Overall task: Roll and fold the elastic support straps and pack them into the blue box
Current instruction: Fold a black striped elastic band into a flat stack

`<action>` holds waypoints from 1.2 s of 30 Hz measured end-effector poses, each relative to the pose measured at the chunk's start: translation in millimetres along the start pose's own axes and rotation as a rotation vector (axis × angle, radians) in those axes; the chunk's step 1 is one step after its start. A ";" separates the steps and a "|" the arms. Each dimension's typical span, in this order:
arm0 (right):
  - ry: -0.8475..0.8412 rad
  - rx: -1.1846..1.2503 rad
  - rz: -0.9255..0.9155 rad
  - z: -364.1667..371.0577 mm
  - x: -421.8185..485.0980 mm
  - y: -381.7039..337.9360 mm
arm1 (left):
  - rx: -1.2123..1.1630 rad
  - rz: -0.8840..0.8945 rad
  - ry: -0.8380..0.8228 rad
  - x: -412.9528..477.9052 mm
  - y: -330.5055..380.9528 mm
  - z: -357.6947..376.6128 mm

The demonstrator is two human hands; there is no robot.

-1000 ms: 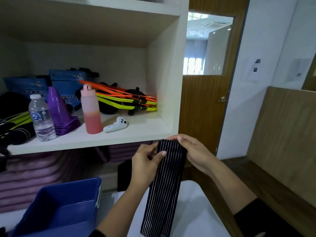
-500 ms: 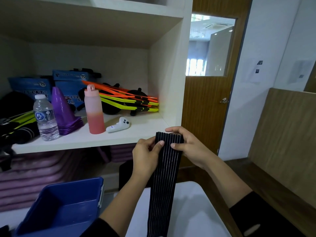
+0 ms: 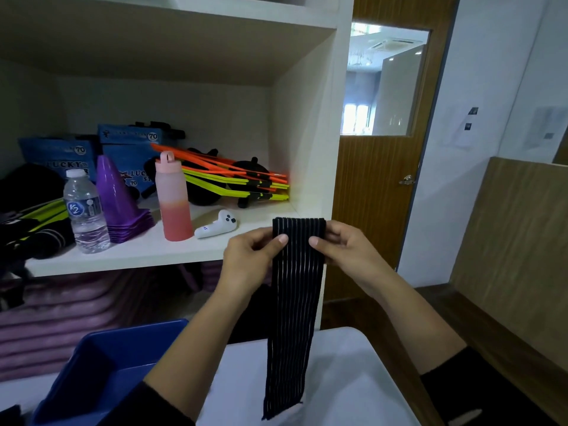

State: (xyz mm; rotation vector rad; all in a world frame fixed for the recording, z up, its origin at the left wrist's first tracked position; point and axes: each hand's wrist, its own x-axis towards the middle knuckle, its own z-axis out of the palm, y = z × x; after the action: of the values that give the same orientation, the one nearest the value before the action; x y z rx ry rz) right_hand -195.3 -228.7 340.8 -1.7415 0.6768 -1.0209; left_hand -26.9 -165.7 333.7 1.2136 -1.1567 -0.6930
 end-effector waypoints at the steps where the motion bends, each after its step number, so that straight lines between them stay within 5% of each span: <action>1: 0.014 0.017 -0.015 0.1 4.4 -3.2 | 0.013 0.036 -0.024 3.4 7.3 -3.6; 4: 0.037 0.023 -0.016 2.5 20.1 -4.5 | 0.104 0.093 -0.066 17.9 14.5 -15.2; 9: 0.048 -0.175 0.090 19.3 44.5 35.8 | 0.391 -0.033 0.001 42.4 -33.2 -23.4; 12: 0.092 -0.200 0.112 32.0 54.6 55.5 | 0.366 -0.107 0.041 49.2 -56.5 -26.7; 21: 0.194 -0.246 -0.097 31.1 71.9 30.4 | 0.365 0.168 0.122 56.7 -25.8 -33.6; 36: -0.405 -0.468 0.388 87.5 -168.9 246.6 | 0.629 -0.351 -0.460 -163.0 -251.5 -35.6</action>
State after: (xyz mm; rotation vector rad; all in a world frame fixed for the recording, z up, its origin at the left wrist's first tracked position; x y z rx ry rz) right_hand -200.5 -145.0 40.8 -2.0252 0.9893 -0.2356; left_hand -5.0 -72.9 47.3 1.8802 -1.6363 -0.9403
